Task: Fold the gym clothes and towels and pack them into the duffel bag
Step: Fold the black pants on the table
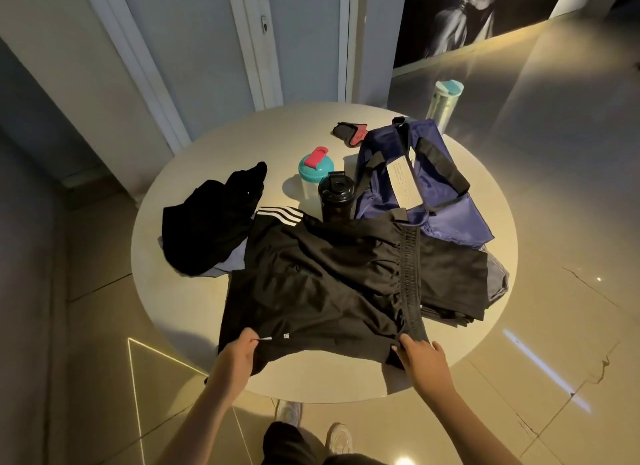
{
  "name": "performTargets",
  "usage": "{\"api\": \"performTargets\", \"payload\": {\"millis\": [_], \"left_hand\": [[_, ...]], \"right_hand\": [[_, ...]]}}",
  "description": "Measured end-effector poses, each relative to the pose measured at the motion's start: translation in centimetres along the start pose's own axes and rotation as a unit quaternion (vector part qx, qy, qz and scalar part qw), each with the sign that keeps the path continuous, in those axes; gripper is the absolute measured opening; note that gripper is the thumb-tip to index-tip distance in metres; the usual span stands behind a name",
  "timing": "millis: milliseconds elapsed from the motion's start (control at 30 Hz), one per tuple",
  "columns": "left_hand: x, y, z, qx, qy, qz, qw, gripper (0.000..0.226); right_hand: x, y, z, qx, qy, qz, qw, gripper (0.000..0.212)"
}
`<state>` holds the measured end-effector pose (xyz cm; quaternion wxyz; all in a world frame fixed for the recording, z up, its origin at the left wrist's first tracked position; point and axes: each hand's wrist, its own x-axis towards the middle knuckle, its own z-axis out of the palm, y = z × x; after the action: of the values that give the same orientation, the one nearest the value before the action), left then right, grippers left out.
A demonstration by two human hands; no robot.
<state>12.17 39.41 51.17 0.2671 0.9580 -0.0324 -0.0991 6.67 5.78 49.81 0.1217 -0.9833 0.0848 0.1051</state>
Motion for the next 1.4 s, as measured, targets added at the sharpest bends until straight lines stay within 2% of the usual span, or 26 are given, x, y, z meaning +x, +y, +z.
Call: {"api": "performTargets", "payload": {"millis": [67,133,233,267,300,367,400,467,567,733,900,1100,1200,1400], "left_hand": [[1.4,0.1,-0.7,-0.009,-0.007,0.000,1.000,0.015],[3.0,0.2,-1.7,-0.027,-0.055,-0.037,0.997,0.024],[4.8,0.7,-3.6,-0.010,-0.107,-0.034,0.994,0.025],[5.2,1.2,-4.4,0.003,-0.134,-0.030,0.991,0.024],[5.5,1.8,-5.1,0.020,-0.154,-0.025,0.988,0.026],[6.3,2.8,-6.2,0.058,-0.162,0.002,0.985,0.025],[6.6,3.2,-6.7,0.072,-0.155,0.016,0.985,0.026],[7.5,3.6,-7.6,0.080,-0.136,0.031,0.987,0.032],[9.4,3.4,-8.5,0.066,-0.128,0.039,0.989,0.031],[13.0,3.6,-10.3,0.083,-0.085,0.069,0.991,0.009],[17.8,5.1,-11.4,0.116,-0.046,0.078,0.989,0.022],[24.2,6.6,-11.0,0.157,-0.048,0.077,0.983,0.030],[26.8,7.0,-10.5,0.186,-0.045,0.081,0.978,0.028],[31.5,7.5,-9.3,0.237,-0.066,0.119,0.962,0.029]], "right_hand": [[0.9,0.1,-1.0,-0.001,-0.014,-0.007,1.000,0.025],[1.5,0.6,-1.9,-0.001,-0.039,-0.012,0.999,0.040],[2.4,1.6,-3.2,0.016,-0.063,-0.040,0.997,0.092],[2.5,1.8,-3.6,0.020,-0.077,-0.049,0.996,0.100],[2.7,1.9,-4.0,0.012,-0.089,-0.053,0.995,0.091],[2.9,1.9,-4.5,-0.006,-0.077,-0.048,0.996,0.046],[3.0,1.8,-4.7,-0.001,-0.059,-0.044,0.997,0.032],[3.3,1.9,-5.2,0.019,-0.036,-0.024,0.999,0.021],[4.2,1.9,-6.6,0.050,-0.007,0.006,0.999,0.024],[7.2,1.0,-9.6,0.098,0.063,0.009,0.993,0.016],[11.0,-0.7,-12.5,0.142,0.097,0.005,0.985,0.021],[15.9,-1.3,-13.1,0.135,0.093,0.065,0.984,0.031],[17.2,-1.2,-13.1,0.140,0.110,0.089,0.980,0.030],[19.0,-0.1,-11.8,0.089,0.149,0.075,0.982,0.024]]}}
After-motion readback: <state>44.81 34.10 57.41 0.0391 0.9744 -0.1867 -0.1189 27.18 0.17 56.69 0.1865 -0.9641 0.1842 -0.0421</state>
